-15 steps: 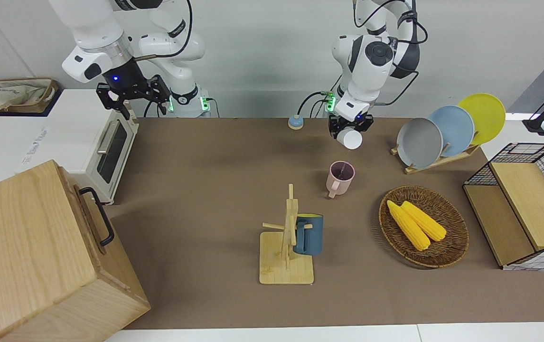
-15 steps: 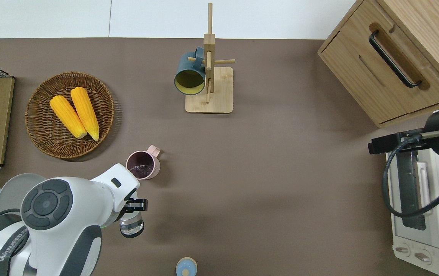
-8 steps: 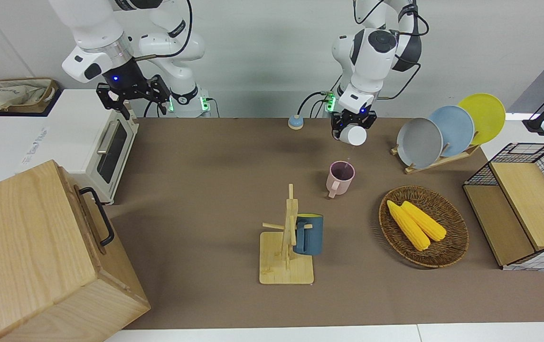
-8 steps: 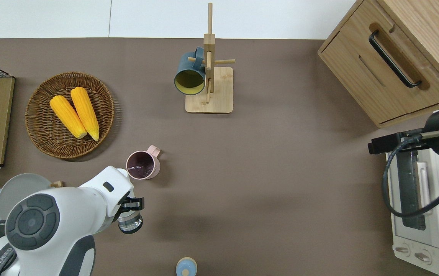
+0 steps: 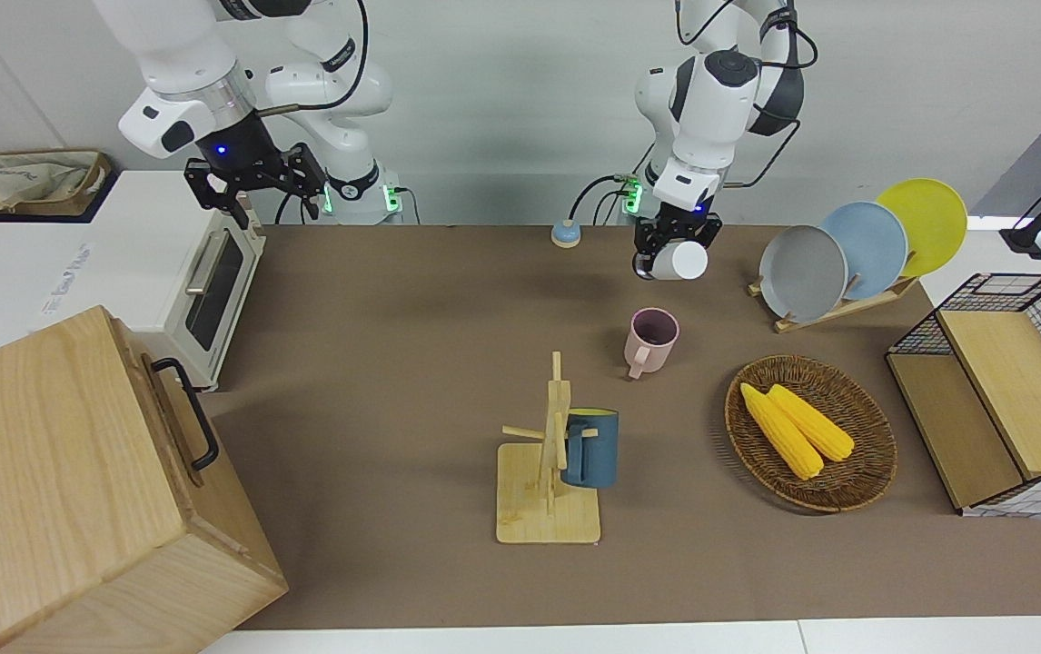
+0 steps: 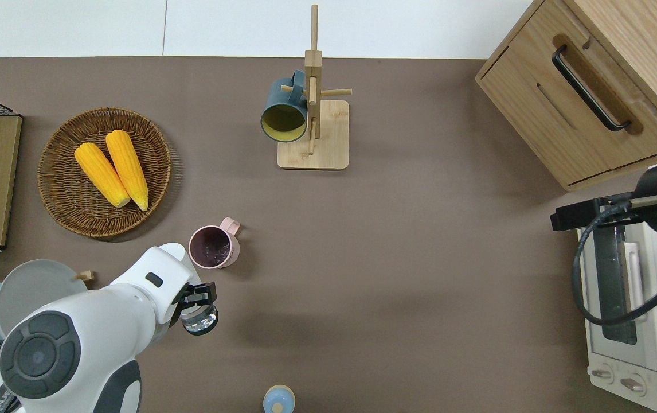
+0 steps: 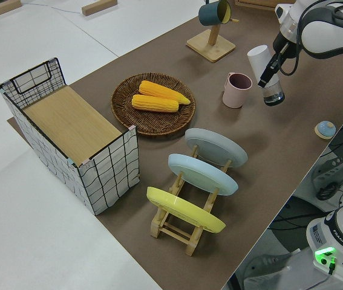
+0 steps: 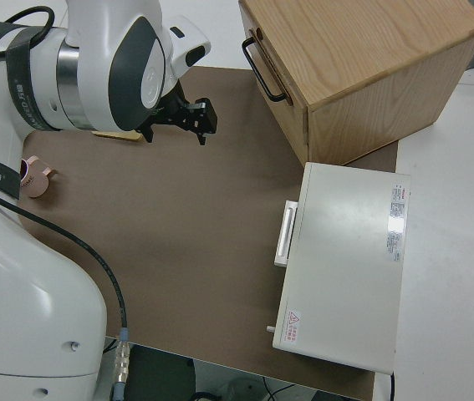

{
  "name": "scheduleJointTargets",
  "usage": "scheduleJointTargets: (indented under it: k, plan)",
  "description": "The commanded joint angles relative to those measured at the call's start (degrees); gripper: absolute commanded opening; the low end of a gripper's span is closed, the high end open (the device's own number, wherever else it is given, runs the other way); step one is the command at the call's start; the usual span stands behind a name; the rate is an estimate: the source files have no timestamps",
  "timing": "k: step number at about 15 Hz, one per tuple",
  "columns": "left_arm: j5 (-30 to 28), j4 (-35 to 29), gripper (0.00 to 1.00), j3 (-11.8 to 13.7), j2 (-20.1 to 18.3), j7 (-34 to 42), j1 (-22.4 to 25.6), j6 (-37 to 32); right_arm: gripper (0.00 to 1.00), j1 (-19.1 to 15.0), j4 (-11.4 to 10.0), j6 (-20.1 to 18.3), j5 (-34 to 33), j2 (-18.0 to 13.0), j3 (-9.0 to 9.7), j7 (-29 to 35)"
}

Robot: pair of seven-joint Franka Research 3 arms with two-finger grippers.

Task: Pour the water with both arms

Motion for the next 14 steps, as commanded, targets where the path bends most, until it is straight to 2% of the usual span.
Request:
scheduleJointTargets:
  k: [1,5,9,14]
  plan:
    - [0.5,-2.0,0.1,-0.7,-2.3,-1.3,0.4,2.4,0.992,-0.1,-0.6,0.3,1.0,-0.8,-0.09,-1.1]
    - [0.6,-2.0,0.1,-0.5,-2.3,-1.3,0.7,2.7,0.992,-0.1,-0.6,0.3,1.0,-0.8,-0.18,-1.1]
    - [2.7,-2.0,0.1,-0.6,-2.1,-1.3,4.7,6.0,0.992,-0.1,-0.6,0.3,1.0,-0.8,-0.18,-1.1]
    - [5.2,-2.1,0.09,-0.7,-1.3,-2.3,10.9,15.4,0.992,-0.1,-0.6,0.3,1.0,-0.8,-0.18,-1.1]
